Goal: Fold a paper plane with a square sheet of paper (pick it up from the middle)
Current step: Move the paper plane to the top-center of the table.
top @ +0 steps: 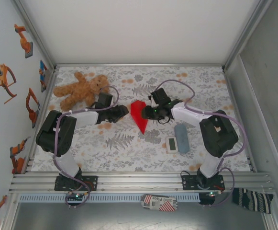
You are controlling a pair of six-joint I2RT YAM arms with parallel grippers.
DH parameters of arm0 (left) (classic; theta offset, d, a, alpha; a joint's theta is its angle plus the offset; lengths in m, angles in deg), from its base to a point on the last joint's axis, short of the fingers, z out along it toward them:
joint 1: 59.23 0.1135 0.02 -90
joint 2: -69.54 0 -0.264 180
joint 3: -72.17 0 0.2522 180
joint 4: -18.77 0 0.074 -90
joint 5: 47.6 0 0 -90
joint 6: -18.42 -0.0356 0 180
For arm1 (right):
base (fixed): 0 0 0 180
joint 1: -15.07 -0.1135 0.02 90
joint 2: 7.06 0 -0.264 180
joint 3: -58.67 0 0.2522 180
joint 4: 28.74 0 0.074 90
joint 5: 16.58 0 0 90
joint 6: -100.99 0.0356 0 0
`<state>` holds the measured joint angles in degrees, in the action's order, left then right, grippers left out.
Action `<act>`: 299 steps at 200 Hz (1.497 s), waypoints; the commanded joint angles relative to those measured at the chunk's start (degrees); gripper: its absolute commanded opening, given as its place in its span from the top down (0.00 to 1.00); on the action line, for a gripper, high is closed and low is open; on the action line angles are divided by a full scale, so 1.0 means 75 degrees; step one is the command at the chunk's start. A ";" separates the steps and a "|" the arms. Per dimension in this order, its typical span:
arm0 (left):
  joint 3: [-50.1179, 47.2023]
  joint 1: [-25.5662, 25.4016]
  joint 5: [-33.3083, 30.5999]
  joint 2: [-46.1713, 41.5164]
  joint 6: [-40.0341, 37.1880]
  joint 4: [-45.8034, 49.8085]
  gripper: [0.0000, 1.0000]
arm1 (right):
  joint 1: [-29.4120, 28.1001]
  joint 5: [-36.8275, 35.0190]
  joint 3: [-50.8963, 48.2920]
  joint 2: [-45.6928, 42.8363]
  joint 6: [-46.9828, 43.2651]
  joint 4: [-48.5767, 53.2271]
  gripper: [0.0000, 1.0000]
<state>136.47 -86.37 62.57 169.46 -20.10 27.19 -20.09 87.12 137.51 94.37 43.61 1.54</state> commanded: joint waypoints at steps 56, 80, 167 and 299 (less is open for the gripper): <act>-0.0363 0.0383 -0.0454 -0.0825 -0.0050 0.0349 0.39 | -0.0555 -0.0676 0.1030 0.0865 0.0034 0.0895 0.50; -0.0410 0.0430 -0.0456 -0.0865 -0.0057 0.0353 0.38 | -0.0624 -0.0656 0.1174 0.1018 0.0035 0.0951 0.50; -0.0528 0.0548 -0.0463 -0.0999 -0.0114 0.0414 0.35 | -0.0970 -0.1616 0.1987 0.1717 -0.0002 0.1806 0.57; -0.0719 0.0595 -0.1339 -0.1684 -0.0277 0.1017 0.07 | -0.1008 -0.1826 0.2344 0.2163 0.0280 0.2169 0.76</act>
<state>131.80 -82.32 56.36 160.21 -20.84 31.49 -27.15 75.23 153.10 109.34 44.57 15.79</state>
